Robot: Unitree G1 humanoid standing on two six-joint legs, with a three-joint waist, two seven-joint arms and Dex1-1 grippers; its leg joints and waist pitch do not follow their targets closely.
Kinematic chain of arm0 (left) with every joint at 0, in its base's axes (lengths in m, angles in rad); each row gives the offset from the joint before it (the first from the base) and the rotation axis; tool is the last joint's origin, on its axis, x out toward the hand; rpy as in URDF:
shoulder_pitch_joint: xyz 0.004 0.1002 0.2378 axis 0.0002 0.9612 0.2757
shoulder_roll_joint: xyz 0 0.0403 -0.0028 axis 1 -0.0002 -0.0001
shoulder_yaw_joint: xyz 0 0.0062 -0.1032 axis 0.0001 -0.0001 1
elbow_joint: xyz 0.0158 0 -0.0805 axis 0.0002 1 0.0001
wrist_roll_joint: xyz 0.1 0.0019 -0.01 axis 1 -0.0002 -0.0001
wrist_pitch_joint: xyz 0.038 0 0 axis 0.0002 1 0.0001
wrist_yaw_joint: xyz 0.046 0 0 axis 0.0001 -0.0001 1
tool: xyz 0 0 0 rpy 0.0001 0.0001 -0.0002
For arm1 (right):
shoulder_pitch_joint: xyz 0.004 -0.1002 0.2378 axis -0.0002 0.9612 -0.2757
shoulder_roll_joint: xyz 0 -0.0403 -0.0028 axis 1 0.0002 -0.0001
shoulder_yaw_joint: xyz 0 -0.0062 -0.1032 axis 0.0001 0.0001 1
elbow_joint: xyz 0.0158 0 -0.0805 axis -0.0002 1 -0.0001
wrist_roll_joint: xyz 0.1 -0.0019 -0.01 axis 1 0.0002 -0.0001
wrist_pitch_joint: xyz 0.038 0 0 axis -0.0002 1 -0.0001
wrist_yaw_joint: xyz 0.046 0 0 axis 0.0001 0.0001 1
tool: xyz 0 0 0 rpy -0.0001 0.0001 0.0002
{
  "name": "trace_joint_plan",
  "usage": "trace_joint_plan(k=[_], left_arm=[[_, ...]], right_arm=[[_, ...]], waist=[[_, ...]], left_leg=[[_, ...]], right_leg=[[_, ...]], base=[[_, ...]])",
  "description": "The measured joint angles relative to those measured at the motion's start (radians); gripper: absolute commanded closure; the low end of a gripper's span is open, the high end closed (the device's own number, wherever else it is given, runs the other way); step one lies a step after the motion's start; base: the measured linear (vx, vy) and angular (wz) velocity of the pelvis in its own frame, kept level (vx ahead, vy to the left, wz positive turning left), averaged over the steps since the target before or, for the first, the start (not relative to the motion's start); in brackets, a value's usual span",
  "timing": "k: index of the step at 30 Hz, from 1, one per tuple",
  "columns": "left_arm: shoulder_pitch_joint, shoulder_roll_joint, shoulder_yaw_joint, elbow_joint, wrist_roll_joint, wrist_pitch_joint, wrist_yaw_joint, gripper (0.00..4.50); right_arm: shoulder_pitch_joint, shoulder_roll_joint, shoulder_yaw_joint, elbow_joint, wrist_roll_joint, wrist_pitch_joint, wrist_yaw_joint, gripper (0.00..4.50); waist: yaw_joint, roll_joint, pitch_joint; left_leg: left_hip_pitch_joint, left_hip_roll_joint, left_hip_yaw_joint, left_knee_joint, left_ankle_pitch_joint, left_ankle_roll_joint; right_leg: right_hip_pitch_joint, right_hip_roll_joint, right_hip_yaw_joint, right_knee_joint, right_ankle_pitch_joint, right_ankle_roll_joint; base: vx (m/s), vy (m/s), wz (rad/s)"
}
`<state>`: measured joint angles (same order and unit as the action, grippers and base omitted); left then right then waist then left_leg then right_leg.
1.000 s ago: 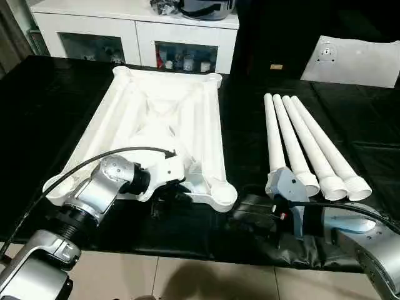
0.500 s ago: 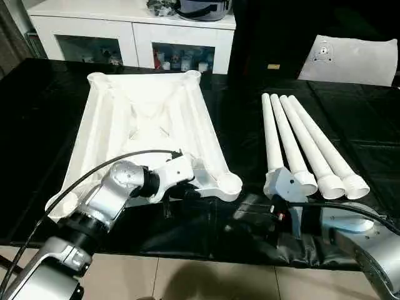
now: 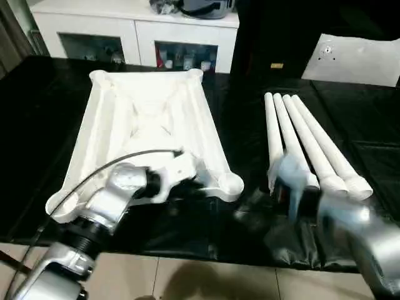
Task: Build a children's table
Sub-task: Move table base, then pick table leg
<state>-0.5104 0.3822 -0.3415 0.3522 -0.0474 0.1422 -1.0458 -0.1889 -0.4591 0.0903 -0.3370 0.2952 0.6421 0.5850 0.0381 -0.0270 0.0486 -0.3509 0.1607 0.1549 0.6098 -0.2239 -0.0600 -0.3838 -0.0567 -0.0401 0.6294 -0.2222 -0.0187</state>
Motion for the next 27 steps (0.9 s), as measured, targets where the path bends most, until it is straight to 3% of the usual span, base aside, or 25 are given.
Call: trace_joint_plan(k=[3, 4, 11, 15, 18, 20, 27], left_arm=[[0.017, 0.007, 0.047, -0.057, -0.030, 0.038, 0.012, 3.36], [0.026, 0.006, 0.062, -0.083, -0.043, 0.052, 0.018, 3.14], [0.122, 0.019, 0.117, -0.301, -0.078, 0.187, 0.099, 2.62], [0.218, 0.030, 0.141, -0.445, -0.097, 0.268, 0.139, 2.21], [0.257, 0.034, 0.148, -0.513, -0.115, 0.298, 0.159, 2.13], [0.274, 0.035, 0.149, -0.549, -0.116, 0.316, 0.171, 1.81], [0.317, 0.042, 0.145, -0.631, -0.117, 0.388, 0.202, 1.70]], right_arm=[[-0.054, 0.062, -0.017, 0.062, -0.058, 0.008, -0.132, 0.00], [-0.073, 0.085, -0.026, 0.083, -0.071, 0.028, -0.174, 0.00], [-0.220, 0.191, -0.050, 0.225, -0.126, 0.222, -0.367, 0.00], [-0.307, 0.243, -0.070, 0.359, -0.158, 0.232, -0.459, 0.00], [-0.354, 0.266, -0.101, 0.450, -0.177, 0.233, -0.521, 0.00], [-0.385, 0.279, -0.120, 0.510, -0.180, 0.233, -0.550, 0.00], [-0.482, 0.285, -0.166, 0.715, -0.186, 0.220, -0.601, 0.00]], waist=[[-0.004, 0.000, 0.000], [-0.003, 0.000, 0.000], [-0.007, 0.000, 0.000], [-0.008, -0.001, 0.001], [-0.001, -0.003, 0.002], [0.000, -0.004, 0.003], [-0.004, -0.009, 0.006]], left_leg=[[0.000, 0.001, 0.001, -0.001, 0.000, -0.002], [0.001, 0.001, 0.001, -0.001, 0.001, -0.003], [0.000, 0.001, 0.003, -0.005, 0.002, -0.006], [0.000, 0.002, 0.005, -0.007, 0.004, -0.007], [0.001, 0.004, 0.007, -0.007, 0.005, -0.008], [0.001, 0.005, 0.008, -0.007, 0.006, -0.009], [0.000, 0.007, 0.012, -0.007, 0.008, -0.011]], right_leg=[[0.000, 0.000, 0.000, 0.000, 0.000, 0.000], [0.000, 0.000, 0.000, 0.000, 0.000, 0.000], [-0.001, 0.000, 0.000, 0.000, 0.000, 0.000], [-0.001, 0.000, 0.000, 0.000, 0.000, 0.000], [-0.002, 0.001, -0.001, 0.000, 0.000, 0.000], [-0.002, 0.001, 0.000, 0.000, 0.000, 0.000], [-0.004, 0.001, 0.000, 0.001, 0.000, 0.000]], base=[[0.000, 0.000, 0.00], [0.000, 0.000, 0.00], [0.000, 0.000, 0.00], [0.000, 0.000, 0.00], [0.000, 0.000, 0.00], [0.000, 0.000, 0.00], [0.000, 0.000, 0.00]])
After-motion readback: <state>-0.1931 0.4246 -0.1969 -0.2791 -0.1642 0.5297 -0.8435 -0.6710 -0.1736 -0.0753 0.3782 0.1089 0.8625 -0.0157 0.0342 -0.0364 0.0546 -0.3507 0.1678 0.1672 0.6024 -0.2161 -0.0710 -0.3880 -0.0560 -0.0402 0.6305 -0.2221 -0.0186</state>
